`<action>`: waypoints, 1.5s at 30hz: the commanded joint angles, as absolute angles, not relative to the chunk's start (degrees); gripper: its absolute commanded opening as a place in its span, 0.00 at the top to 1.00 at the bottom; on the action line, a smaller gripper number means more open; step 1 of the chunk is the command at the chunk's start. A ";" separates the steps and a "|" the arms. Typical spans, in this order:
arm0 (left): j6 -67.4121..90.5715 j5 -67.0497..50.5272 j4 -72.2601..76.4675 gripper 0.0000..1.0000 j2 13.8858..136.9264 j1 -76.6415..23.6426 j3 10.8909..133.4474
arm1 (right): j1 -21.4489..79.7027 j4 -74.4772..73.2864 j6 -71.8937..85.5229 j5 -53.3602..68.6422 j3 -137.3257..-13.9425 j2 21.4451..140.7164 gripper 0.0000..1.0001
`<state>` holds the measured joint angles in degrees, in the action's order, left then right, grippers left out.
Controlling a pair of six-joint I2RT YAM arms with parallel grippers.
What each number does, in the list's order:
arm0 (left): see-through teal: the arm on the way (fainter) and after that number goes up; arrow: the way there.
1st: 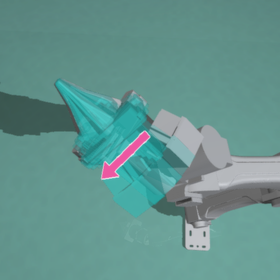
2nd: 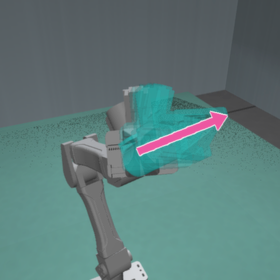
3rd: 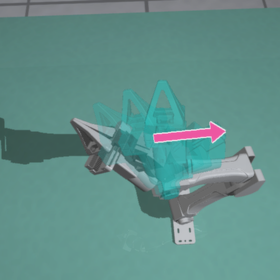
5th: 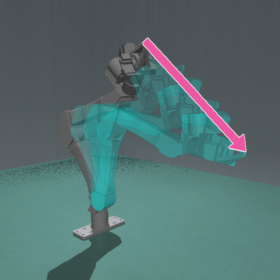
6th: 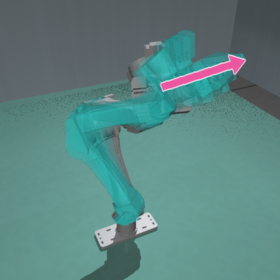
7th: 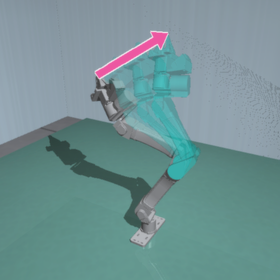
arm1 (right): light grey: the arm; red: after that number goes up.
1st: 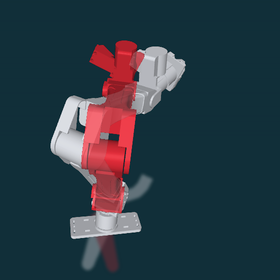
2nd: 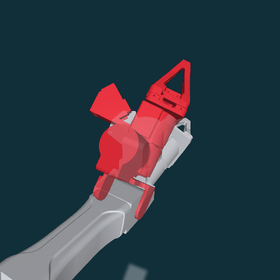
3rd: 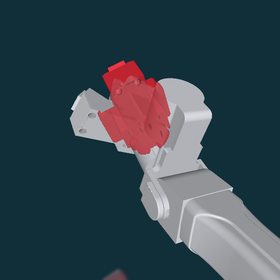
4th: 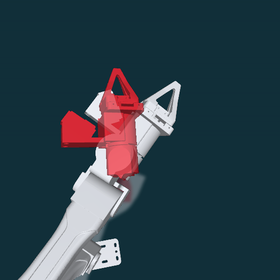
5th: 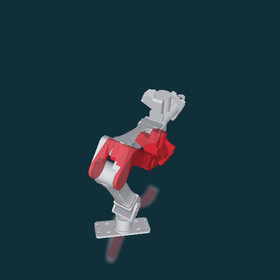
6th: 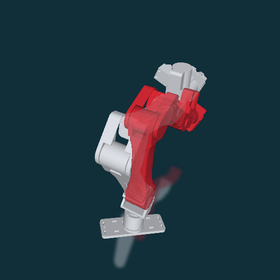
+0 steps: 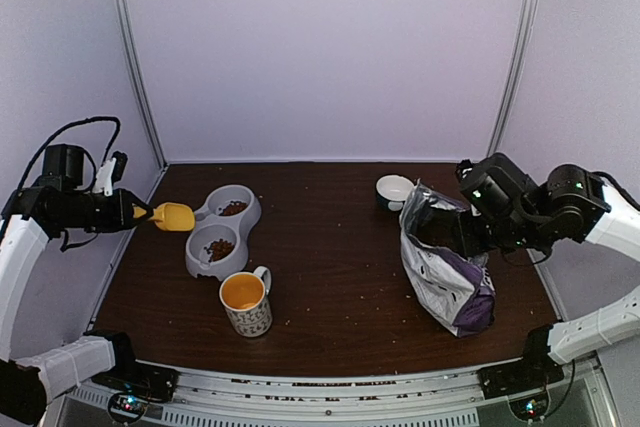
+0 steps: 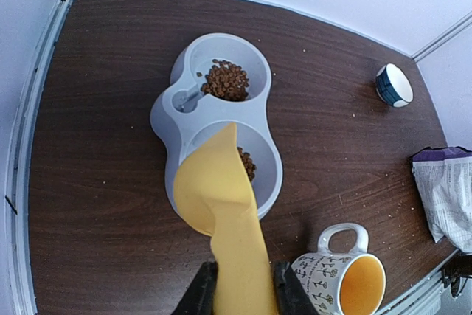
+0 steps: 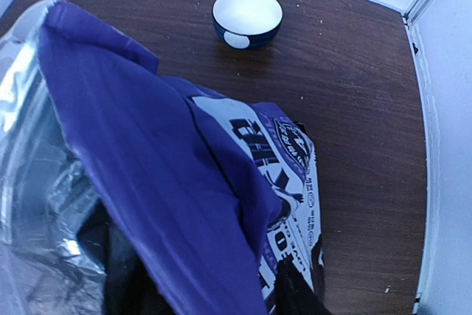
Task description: Serve the pet food
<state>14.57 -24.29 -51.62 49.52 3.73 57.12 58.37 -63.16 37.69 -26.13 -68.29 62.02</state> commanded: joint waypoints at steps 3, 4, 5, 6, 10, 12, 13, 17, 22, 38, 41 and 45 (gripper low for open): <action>13.99 -25.36 -50.98 1.00 47.90 3.47 56.94 | 55.05 -71.81 34.96 -23.78 -68.74 64.24 0.62; 13.98 -25.47 -51.00 1.00 47.76 3.51 56.89 | 54.73 -71.66 34.45 -23.66 -69.04 64.55 0.62; 14.02 -25.55 -50.98 1.00 47.70 3.47 56.75 | 54.42 -71.45 33.97 -23.52 -69.38 64.90 0.64; 14.06 -25.64 -50.98 1.00 47.57 3.51 56.65 | 54.14 -71.19 33.55 -23.28 -69.99 65.21 0.69; 14.28 -25.91 -50.98 1.00 46.88 3.52 56.46 | 53.72 -68.12 31.25 -22.97 -72.37 65.65 0.92; 14.32 -25.76 -50.98 1.00 46.70 3.45 56.34 | 53.49 -65.03 28.83 -22.90 -74.07 66.05 1.00; 14.39 -25.81 -50.98 1.00 46.75 3.44 56.22 | 53.49 -63.44 27.54 -22.89 -75.14 66.55 1.00; 15.00 -26.42 -50.96 1.00 46.71 3.51 55.83 | 53.06 -58.86 22.62 -25.86 -80.92 70.89 1.00; 15.02 -25.85 -50.98 1.00 44.97 3.49 55.64 | 51.29 -52.98 15.46 -27.18 -89.17 77.29 1.00; 15.84 -34.16 -47.64 1.00 39.57 3.49 53.68 | 54.64 -26.51 5.82 -2.89 -77.94 81.40 1.00; 15.77 -36.07 -47.64 1.00 37.89 3.45 52.65 | 59.26 -23.51 8.88 -2.93 -72.78 81.96 1.00; 15.71 -38.74 -48.25 1.00 35.91 3.28 52.08 | 65.02 -18.28 15.65 -3.02 -65.97 83.10 1.00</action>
<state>15.55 -34.30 -50.78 37.43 3.68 52.62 60.62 -25.91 8.05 -4.25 -71.81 83.11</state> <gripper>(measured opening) 0.209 0.006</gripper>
